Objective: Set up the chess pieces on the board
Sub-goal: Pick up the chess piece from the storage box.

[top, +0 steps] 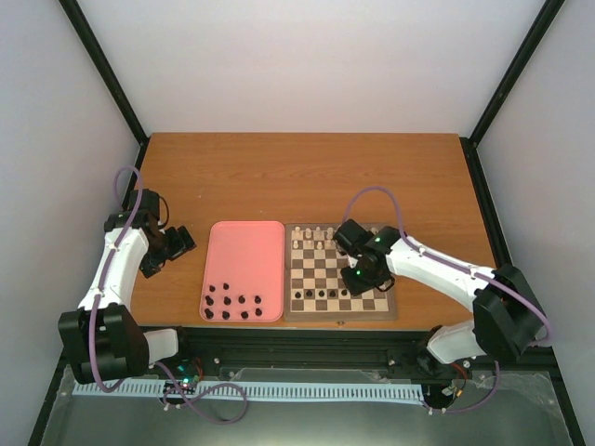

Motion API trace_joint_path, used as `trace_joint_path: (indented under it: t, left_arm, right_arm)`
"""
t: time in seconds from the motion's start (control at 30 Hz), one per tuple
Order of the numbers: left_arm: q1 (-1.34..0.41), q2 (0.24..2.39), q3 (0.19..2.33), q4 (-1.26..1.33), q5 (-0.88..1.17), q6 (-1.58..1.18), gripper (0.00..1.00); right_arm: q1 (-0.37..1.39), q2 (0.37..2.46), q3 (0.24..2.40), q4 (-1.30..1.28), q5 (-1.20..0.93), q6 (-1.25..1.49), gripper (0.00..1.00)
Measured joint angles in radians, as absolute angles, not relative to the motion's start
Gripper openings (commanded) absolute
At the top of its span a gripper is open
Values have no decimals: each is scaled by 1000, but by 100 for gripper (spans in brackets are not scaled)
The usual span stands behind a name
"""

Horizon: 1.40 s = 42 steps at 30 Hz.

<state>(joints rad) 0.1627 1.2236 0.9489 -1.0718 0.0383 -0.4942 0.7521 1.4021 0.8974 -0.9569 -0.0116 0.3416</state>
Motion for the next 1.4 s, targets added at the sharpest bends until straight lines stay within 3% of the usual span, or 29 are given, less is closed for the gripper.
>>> trace_joint_path:
  t: [0.5,0.7,0.9,1.2,1.4]
  left_arm:
    - [163,1224,949,-1071,50,-494,100]
    - [163,1224,949,-1071,53,-494,100]
    - [163,1225,949,-1071,57,-494,100]
    - [163,1232,949,-1071,65,-494,100]
    - [163,1232,949,-1071,72,-494,100]
  right_arm:
    - [767,1448,1197,-1047,-20,315,38]
    - [879,1649,1454,-1014,-40,292,40]
    - [987,1898,1700,-969,-80,253,53]
    - [1108,2193,1982,-944,-163,179,52]
    - [1116,2293,2030,-934,-225,152,52]
